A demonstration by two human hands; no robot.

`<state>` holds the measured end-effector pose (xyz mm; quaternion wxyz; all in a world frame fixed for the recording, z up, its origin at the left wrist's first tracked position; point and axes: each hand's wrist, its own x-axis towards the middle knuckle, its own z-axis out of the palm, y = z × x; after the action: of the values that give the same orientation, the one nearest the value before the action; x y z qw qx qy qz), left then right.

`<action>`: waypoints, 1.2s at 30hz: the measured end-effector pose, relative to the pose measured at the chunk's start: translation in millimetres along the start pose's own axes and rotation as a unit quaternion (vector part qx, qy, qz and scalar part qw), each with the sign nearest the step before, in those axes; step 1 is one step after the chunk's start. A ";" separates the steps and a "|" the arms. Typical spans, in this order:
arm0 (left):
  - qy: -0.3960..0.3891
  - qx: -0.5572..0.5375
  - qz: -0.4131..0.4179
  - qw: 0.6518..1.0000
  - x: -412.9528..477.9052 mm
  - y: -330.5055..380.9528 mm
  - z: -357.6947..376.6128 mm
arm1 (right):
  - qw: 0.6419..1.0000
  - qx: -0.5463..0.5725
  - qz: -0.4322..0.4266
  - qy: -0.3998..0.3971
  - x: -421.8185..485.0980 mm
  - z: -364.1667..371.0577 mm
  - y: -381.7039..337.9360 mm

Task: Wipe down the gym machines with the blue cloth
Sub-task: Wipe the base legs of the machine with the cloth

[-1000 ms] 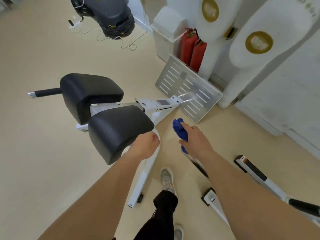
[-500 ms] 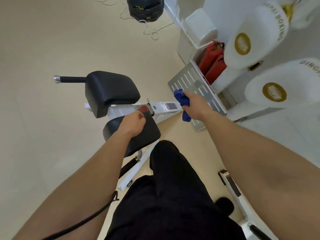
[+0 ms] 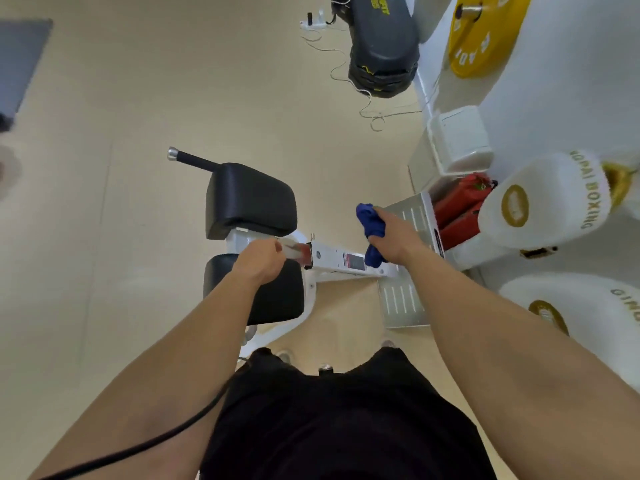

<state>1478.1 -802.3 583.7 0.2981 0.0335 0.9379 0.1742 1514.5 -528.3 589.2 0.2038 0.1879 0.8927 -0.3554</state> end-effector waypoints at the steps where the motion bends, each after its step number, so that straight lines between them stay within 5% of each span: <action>1: 0.010 -0.007 -0.013 1.000 -0.8 12.7 4.0 | 1.000 -0.006 -0.011 -0.011 5.5 -6.2 7.9; 11: 0.044 -0.138 -0.100 0.984 -23.4 143.1 67.5 | 0.990 -0.060 -0.076 -0.106 18.8 -45.1 110.3; 24: -0.051 -0.168 -0.166 0.970 0.5 154.4 182.9 | 0.984 -0.085 -0.050 -0.150 42.7 -40.7 195.4; 36: -0.030 -0.297 -0.237 0.925 -13.5 134.8 311.2 | 0.946 -0.126 -0.117 -0.274 67.7 42.0 247.5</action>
<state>1661.3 -582.8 400.8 0.3546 -0.2743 0.8145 0.3682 1585.8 -377.8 389.6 0.4194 -0.0492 0.8556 -0.2994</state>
